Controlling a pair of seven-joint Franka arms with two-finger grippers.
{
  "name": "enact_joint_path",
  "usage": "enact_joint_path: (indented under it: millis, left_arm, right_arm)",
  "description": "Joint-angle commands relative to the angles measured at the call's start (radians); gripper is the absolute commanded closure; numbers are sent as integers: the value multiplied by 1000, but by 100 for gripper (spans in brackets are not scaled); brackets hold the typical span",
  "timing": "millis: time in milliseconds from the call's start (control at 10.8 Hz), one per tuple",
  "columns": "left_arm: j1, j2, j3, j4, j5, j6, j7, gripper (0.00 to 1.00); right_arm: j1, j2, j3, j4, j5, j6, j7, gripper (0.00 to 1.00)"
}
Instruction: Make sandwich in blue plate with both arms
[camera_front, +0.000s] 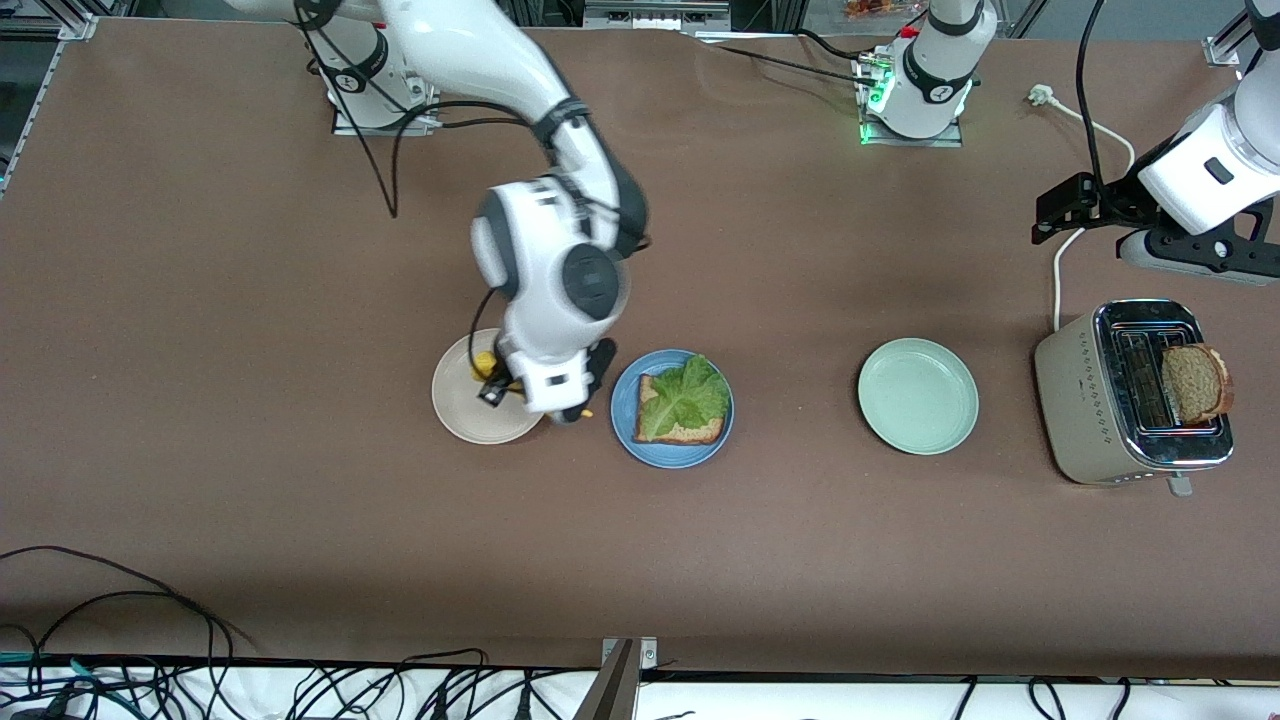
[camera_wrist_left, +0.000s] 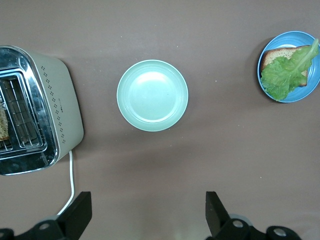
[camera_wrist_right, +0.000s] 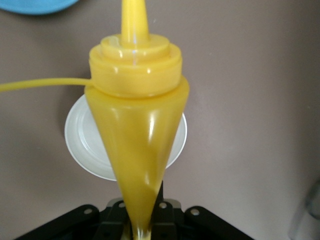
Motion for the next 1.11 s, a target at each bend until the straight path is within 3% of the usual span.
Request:
enact_joint_path:
  millis: [0,278,371,463,556,834,1019]
  left_arm:
    - [6,7,-1,21,-22,-11,6,0]
    - [6,7,0,21,-22,-11,6,0]
    - [6,7,-1,21,-22,-11,6,0]
    - [6,7,0,21,-22,-11,6,0]
    - [6,7,0,21,-22,-12,6,0]
    - [6,7,-1,21,-22,-12,4,0]
    - [6,7,0,22,-15,-12,6,0]
  right_arm:
    - [-181,-66,54,-1,289,27,-137,100]
    - [-365,-91,126,-17,545,37,-259,100]
    - [-464,-94,199,-19,621,35,-282,100]
    - [-555,-95,280,-20,646,35,-335,100]
    - [-607,-106,314,-31,650,29,-384,100]
    - [-759,-100,371,-92,782,12,-591,100]
    - [-824,-83,374,-138,871,-24,-752,100]
